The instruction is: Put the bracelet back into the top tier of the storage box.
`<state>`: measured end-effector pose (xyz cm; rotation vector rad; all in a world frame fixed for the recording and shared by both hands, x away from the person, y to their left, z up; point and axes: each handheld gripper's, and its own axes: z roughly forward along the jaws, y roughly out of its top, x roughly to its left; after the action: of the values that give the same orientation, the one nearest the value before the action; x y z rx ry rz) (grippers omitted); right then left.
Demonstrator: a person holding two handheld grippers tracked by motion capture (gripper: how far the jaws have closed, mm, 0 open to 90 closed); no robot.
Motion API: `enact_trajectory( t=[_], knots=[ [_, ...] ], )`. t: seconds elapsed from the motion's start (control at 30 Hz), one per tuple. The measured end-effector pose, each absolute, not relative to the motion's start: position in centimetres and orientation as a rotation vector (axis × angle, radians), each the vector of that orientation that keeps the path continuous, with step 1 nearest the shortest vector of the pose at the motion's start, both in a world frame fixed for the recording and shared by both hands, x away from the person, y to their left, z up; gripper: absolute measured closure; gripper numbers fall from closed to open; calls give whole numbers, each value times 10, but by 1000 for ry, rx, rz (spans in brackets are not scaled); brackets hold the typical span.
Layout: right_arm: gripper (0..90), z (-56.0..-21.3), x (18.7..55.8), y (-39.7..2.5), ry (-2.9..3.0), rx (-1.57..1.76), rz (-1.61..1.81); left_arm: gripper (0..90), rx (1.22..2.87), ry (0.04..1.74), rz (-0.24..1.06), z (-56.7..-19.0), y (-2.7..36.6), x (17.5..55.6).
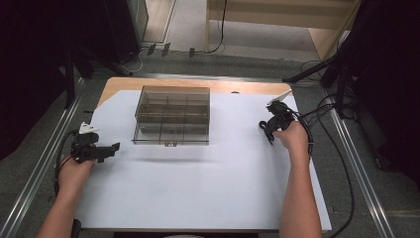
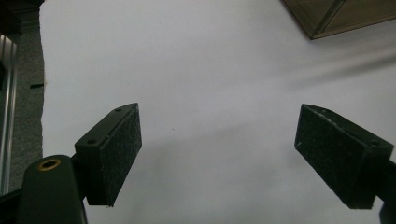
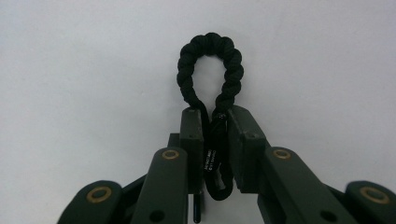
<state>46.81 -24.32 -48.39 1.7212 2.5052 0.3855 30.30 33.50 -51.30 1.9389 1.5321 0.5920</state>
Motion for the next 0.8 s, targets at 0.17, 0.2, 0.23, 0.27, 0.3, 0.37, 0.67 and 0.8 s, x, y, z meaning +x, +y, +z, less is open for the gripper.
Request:
enact_trajectory(
  t=[0.17, 0.2, 0.23, 0.27, 0.3, 0.37, 0.67, 0.8],
  knots=[
    [791, -482, 467, -243, 2503, 1752, 404, 159, 1936, 1533, 594, -513, 335, 303],
    [791, -482, 467, -243, 2503, 1752, 404, 159, 1936, 1533, 594, -513, 335, 303],
    [791, -481, 467, -244, 2497, 1760, 412, 159, 1936, 1532, 594, -513, 335, 303],
    [791, -481, 467, -244, 2496, 1779, 411, 160, 1936, 1533, 594, -513, 335, 303],
    [791, -480, 467, -245, 2493, 1778, 416, 159, 1937, 1532, 594, -513, 335, 303],
    [791, -475, 465, -246, 2479, 1792, 442, 160, 1937, 1532, 594, -512, 335, 303],
    [789, -467, 461, -241, 2507, 1784, 474, 160, 1937, 1526, 594, -512, 334, 304],
    [789, -463, 458, -237, 2514, 1784, 488, 160, 1935, 1522, 593, -512, 334, 305]
  ],
)
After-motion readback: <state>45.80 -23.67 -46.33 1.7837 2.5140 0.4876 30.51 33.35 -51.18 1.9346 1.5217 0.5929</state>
